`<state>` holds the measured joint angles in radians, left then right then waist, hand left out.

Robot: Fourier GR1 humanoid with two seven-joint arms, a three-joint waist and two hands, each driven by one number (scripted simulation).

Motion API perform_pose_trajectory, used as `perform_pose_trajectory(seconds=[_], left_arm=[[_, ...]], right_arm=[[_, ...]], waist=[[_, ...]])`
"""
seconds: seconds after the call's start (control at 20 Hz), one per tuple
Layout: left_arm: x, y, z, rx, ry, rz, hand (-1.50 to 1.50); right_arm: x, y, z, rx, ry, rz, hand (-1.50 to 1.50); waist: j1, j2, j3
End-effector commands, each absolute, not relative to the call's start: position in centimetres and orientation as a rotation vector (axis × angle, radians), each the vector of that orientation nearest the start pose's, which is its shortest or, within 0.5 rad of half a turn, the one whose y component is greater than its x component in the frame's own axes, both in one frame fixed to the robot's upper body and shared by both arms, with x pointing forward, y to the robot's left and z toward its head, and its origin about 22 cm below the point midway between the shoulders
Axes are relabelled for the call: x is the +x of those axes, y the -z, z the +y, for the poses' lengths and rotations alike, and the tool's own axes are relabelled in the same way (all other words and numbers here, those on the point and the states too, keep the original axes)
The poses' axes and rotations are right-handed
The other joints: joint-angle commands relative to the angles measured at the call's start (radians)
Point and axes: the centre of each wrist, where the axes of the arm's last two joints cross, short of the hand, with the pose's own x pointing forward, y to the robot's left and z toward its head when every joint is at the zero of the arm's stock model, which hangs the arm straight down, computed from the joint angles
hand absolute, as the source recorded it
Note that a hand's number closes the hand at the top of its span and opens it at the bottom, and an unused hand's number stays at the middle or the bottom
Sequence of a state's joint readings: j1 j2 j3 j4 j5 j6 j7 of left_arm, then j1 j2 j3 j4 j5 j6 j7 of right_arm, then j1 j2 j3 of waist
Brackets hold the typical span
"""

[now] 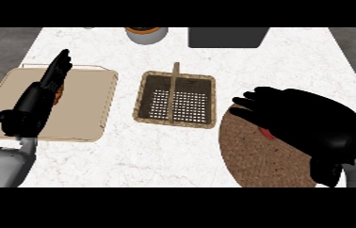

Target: Pick the bell pepper from the placemat and place it in the basket

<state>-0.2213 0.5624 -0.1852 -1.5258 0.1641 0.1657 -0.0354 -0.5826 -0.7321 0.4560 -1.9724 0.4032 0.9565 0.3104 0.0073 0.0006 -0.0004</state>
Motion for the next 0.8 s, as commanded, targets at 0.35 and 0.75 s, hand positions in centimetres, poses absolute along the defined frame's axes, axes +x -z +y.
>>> perform_pose_trajectory(seconds=[0.35, 0.75], left_arm=[[30.0, -8.3, 29.1, 0.292, 0.368, -1.724, 0.00], [28.9, -7.1, 30.9, 0.281, 0.376, -1.725, 0.00]], right_arm=[[28.0, -15.5, -19.3, -0.600, -2.169, -0.928, -1.50], [29.4, -12.5, -22.5, -0.631, -2.175, -0.922, -1.50]], waist=[[0.000, 0.002, 0.001], [-0.004, 0.001, 0.000]])
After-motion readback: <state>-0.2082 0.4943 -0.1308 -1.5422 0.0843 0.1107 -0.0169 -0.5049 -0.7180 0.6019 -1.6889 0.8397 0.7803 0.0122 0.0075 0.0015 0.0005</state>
